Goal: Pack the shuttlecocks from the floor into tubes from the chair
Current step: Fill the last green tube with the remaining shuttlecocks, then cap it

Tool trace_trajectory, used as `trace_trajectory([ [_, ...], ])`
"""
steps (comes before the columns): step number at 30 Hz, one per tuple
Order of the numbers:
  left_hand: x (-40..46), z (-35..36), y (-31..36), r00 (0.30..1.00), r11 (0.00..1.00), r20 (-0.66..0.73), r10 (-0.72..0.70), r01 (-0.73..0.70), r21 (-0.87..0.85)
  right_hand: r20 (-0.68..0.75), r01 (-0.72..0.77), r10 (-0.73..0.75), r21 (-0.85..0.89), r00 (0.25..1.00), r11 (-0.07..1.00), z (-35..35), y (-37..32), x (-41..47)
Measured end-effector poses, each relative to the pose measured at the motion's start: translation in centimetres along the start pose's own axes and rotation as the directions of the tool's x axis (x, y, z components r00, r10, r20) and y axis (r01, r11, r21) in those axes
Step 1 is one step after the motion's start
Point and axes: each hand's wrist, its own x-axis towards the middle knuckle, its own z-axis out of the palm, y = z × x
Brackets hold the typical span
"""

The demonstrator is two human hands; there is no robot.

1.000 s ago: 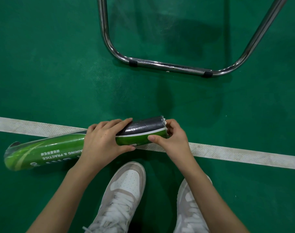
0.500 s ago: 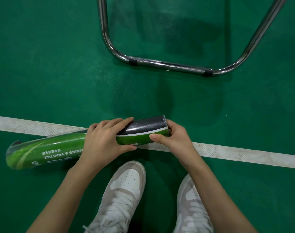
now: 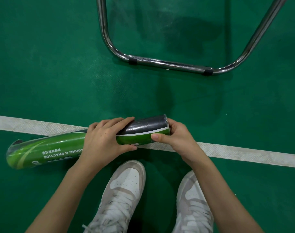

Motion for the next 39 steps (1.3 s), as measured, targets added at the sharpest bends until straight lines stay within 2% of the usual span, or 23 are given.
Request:
trace_trajectory([
  [5, 0.0, -0.2, -0.1, 1.000, 1.000, -0.016, 0.008, -0.008, -0.002, 0.055, -0.028, 0.028, -0.002, 0.998, 1.000, -0.6, -0.5, 0.1],
  [9, 0.3, -1.0, -0.1, 0.998, 0.998, 0.034, -0.043, 0.044, -0.040, 0.040, 0.005, -0.003, -0.057, 0.999, 0.998, -0.8, -1.1, 0.1],
  [18, 1.0, -3.4, 0.9, 0.994, 0.989, -0.063, -0.094, 0.085, -0.124, -0.055, 0.189, -0.211, -0.271, 0.976, 0.944, -1.1, -4.6, -0.5],
  [23, 1.3, -6.3, 2.4, 0.982, 0.969, -0.177, -0.066, 0.021, -0.246, -0.071, 0.295, -0.333, -0.318, 0.940, 0.901, -1.5, -8.6, -1.2],
  [28, 2.1, -11.2, 4.9, 0.963, 0.960, -0.265, -0.043, -0.034, -0.279, -0.056, 0.431, -0.482, -0.365, 0.875, 0.825, -1.8, -13.9, -2.6],
  [34, 3.1, -17.0, 7.5, 0.932, 0.952, -0.362, 0.025, -0.133, -0.276, -0.075, 0.528, -0.568, -0.286, 0.820, 0.800, -2.0, -20.2, -5.4],
  [39, 2.9, -21.2, 9.6, 0.914, 0.942, -0.406, 0.024, -0.157, -0.296, -0.074, 0.598, -0.636, -0.273, 0.768, 0.753, -1.7, -24.7, -8.4],
])
